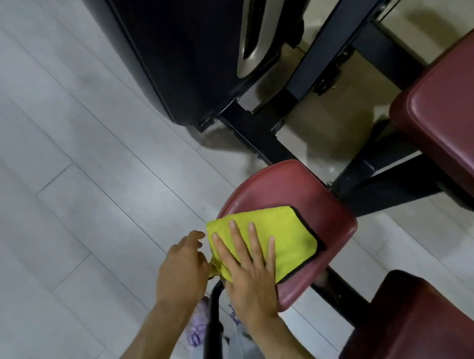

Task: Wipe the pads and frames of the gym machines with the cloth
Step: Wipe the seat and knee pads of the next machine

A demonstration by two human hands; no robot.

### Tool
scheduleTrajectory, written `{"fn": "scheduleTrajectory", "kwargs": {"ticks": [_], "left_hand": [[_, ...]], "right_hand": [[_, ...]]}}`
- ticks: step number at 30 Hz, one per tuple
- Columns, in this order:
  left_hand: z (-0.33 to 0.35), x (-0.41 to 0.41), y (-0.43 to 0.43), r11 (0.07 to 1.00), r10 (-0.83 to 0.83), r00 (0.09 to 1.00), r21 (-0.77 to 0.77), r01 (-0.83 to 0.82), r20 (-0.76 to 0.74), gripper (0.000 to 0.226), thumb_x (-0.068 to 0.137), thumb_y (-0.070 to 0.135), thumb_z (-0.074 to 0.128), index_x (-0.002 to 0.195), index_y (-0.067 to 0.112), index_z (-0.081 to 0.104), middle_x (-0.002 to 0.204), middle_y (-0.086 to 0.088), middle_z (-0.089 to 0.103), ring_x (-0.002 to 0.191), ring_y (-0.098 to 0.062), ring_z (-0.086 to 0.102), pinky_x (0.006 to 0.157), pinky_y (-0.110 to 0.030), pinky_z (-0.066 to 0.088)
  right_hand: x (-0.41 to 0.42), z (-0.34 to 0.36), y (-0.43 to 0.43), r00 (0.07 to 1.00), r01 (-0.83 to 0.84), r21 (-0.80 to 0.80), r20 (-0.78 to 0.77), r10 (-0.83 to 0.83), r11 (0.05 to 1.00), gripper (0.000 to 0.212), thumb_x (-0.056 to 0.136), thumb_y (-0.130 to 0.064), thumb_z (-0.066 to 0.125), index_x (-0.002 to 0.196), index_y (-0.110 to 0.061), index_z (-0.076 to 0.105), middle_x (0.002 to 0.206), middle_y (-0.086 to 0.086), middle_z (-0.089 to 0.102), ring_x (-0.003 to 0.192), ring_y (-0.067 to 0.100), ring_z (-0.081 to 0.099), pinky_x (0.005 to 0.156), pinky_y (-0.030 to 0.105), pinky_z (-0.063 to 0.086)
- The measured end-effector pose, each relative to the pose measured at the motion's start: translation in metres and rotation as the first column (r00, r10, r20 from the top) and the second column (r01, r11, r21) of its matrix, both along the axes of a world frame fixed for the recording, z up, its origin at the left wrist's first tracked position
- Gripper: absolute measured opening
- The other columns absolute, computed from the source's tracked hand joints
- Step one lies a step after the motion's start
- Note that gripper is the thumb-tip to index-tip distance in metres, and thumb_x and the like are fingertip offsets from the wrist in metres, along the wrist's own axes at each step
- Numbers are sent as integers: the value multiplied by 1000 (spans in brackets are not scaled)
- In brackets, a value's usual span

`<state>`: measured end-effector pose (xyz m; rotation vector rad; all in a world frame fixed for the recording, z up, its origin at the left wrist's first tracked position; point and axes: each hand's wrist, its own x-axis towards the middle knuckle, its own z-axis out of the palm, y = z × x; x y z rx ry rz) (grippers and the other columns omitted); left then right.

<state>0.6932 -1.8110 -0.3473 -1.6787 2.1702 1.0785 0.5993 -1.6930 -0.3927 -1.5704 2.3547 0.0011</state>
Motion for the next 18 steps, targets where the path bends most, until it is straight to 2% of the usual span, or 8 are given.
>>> {"fn": "scheduleTrajectory", "kwargs": {"ticks": [3,7,8,10,12,13,15,18], "left_hand": [[0,5,-2,997,65,998,-29,-65,12,48,90,1,47,135,19,53,121,-2,68,113,-28,59,83,-40,52],[-3,4,0,997,67,998,-44,-67,1,48,90,2,47,134,20,54,120,-1,68,111,-27,60,80,-40,51],[-2,2,1,996,74,997,-47,-74,-12,47,89,3,48,133,20,54,119,1,68,109,-27,60,80,-40,51],[-1,0,6,993,97,994,-61,-100,-41,46,89,3,49,131,22,56,116,4,67,106,-25,61,79,-39,52],[0,-3,9,988,132,989,-70,-136,-62,44,90,3,48,128,23,56,113,7,66,103,-23,61,79,-39,52],[1,-3,11,984,158,985,-69,-163,-71,42,91,2,48,126,23,57,112,8,65,102,-22,61,79,-38,52],[4,-2,12,973,213,974,-71,-219,-83,38,90,1,46,118,23,58,110,10,65,99,-22,62,79,-37,51],[10,2,11,958,265,961,-94,-272,-83,32,88,0,47,108,23,58,101,8,66,91,-24,62,74,-36,49]], "right_hand": [[-22,-6,-17,998,-56,-17,-14,56,998,108,75,-49,82,162,-46,16,173,-7,3,159,30,6,123,65,15],[-69,-7,-50,985,-168,-85,13,170,982,85,80,-66,65,156,-47,33,172,-9,14,160,25,6,125,61,9],[-81,-10,-62,992,-124,-107,11,126,986,76,82,-67,60,152,-46,41,170,-9,22,159,25,9,125,60,7],[-105,-13,-94,997,82,-133,1,-82,988,56,86,-63,55,137,-41,58,159,-7,44,157,26,19,126,59,6],[-129,-10,-129,962,271,-27,32,-270,962,47,88,-59,57,127,-35,68,141,-4,61,152,24,29,125,59,3],[-136,-7,-142,955,294,67,30,-296,954,47,89,-59,57,125,-32,70,133,-4,66,148,23,35,125,58,3],[-141,-5,-152,974,222,175,-7,-224,959,47,90,-60,55,124,-31,70,122,-5,69,136,22,46,125,56,7],[-114,6,-143,1000,18,126,8,-19,992,44,89,-59,55,119,-31,71,118,-7,69,126,21,52,124,55,10]]}}
